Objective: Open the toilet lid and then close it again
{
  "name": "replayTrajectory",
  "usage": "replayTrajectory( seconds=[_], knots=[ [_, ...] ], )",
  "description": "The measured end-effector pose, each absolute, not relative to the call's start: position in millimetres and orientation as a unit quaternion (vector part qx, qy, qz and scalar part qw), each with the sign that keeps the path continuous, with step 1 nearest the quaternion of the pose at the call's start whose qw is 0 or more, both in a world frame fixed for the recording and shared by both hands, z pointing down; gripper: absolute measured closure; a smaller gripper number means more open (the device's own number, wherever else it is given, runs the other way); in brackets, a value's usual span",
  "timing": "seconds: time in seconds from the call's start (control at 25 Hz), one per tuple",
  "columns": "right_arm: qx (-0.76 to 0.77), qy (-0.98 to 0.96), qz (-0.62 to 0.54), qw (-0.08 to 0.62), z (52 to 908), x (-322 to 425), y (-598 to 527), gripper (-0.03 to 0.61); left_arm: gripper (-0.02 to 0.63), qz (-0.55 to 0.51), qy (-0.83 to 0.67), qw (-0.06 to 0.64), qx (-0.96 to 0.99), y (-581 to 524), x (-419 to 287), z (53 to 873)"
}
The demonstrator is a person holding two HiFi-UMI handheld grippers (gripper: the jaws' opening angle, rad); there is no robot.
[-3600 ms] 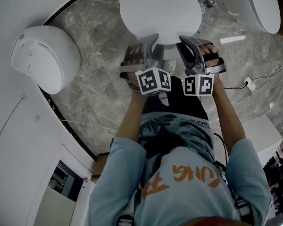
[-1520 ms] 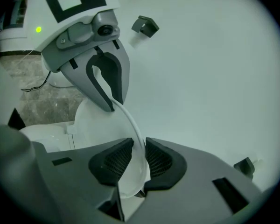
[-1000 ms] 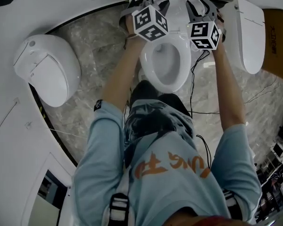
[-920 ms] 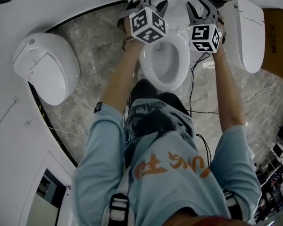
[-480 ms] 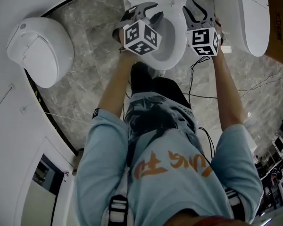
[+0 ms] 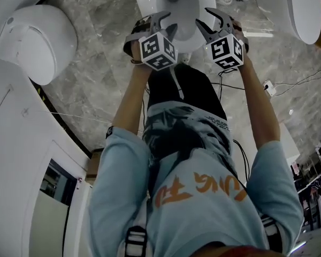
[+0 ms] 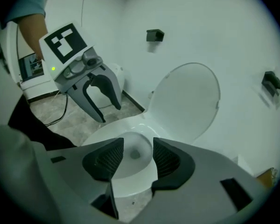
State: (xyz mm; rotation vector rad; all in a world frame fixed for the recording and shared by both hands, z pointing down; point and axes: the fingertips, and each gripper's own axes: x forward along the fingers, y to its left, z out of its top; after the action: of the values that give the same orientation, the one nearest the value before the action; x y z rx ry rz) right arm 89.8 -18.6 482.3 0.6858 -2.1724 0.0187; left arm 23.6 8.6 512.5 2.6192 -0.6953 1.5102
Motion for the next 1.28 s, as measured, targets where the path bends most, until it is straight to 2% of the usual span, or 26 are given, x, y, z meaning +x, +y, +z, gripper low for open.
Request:
replayTrajectory(
  seconds=[0.2,0.44,0.84,1.2,1.28],
  knots=[
    [0.191,-0.879,0.035,0.435,554,79,37,0.35,0.386,0.51,-0.179,0.056,0.84,55,30,582],
    [0.073,-0.884,0.053,0.459,630,67,93,0.289,0.34,0.533,-0.124,0.093,0.832,98,27,654],
    [-0.094,-0.832,0.038,0.545,722,64,154,0.17,0.275,0.575,0.012,0.063,0.816,145,42,722],
    [-0.142,-0.796,-0.034,0.587,760,70,171,0.166,0.253,0.607,0.073,0.045,0.79,172,46,754],
    [-0.149,-0.789,-0.056,0.593,767,69,172,0.186,0.254,0.609,0.071,0.05,0.788,171,46,760]
  ],
)
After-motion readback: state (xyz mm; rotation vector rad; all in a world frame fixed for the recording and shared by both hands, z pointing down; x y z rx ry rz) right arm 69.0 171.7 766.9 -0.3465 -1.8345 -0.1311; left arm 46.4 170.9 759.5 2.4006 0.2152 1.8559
